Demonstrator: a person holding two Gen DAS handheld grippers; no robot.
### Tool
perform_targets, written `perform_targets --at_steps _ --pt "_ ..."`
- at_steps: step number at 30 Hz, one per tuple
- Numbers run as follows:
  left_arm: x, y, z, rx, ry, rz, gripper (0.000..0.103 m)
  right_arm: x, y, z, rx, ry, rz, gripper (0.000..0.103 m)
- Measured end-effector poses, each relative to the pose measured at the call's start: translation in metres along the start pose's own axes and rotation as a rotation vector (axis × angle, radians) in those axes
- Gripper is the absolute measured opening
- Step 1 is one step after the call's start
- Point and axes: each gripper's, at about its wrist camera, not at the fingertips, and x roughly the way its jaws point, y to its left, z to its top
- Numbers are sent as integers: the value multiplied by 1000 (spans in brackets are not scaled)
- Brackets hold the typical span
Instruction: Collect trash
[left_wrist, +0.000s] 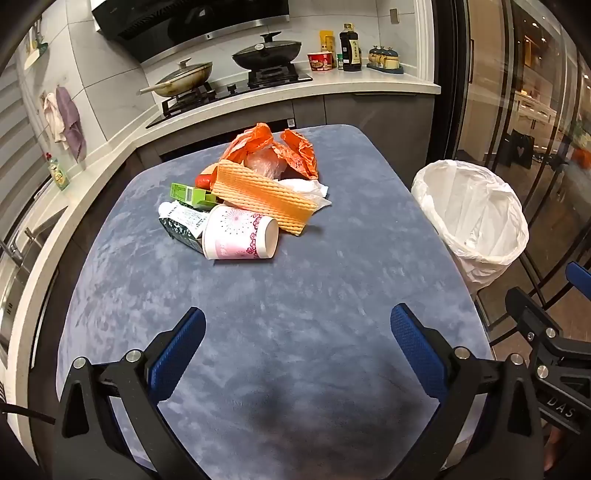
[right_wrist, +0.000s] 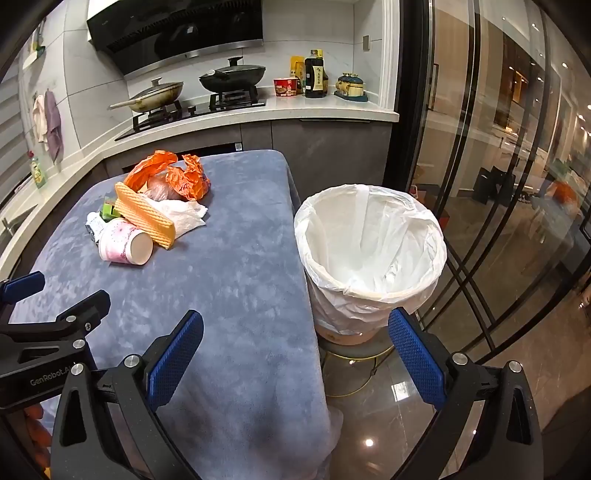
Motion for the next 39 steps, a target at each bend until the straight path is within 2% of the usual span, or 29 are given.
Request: perform_targets --at_steps 39 --pt "1 1 -1 -7 -9 -3 96 1 4 1 -7 -5 2 96"
